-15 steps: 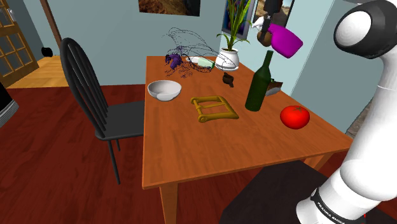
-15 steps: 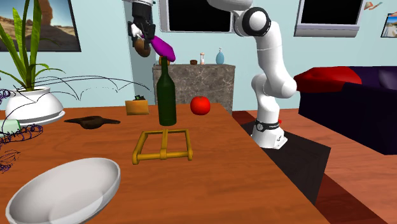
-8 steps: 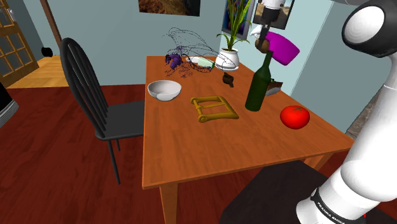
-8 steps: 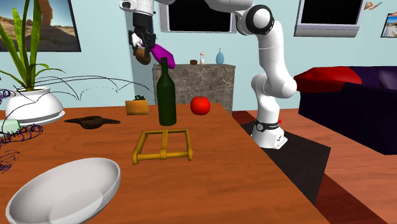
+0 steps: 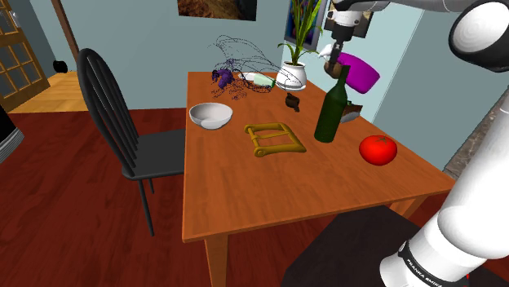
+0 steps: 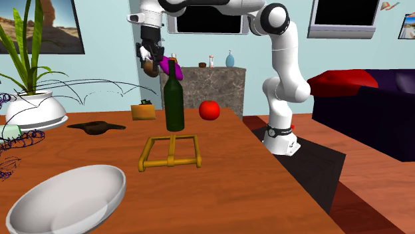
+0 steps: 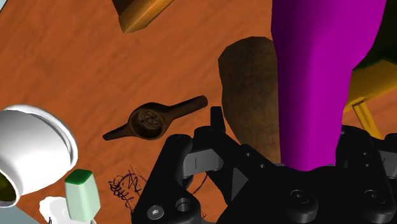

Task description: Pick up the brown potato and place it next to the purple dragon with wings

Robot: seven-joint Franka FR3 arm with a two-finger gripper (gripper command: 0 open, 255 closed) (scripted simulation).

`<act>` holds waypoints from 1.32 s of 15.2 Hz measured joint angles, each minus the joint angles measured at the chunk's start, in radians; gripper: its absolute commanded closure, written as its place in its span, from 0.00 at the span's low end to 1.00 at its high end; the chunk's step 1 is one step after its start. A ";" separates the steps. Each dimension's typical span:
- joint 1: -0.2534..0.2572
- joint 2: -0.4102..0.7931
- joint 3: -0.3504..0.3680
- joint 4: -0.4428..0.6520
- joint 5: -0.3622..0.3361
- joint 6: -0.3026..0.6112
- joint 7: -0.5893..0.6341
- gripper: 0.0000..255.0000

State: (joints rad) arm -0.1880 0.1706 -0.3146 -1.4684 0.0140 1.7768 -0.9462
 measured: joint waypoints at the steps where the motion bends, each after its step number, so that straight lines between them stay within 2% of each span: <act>1: 0.001 -0.002 0.000 -0.014 -0.001 0.012 0.000 1.00; 20: 0.006 -0.003 0.004 -0.273 -0.002 0.269 0.007 1.00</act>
State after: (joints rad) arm -0.1815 0.1673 -0.3107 -1.7410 0.0119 2.0459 -0.9389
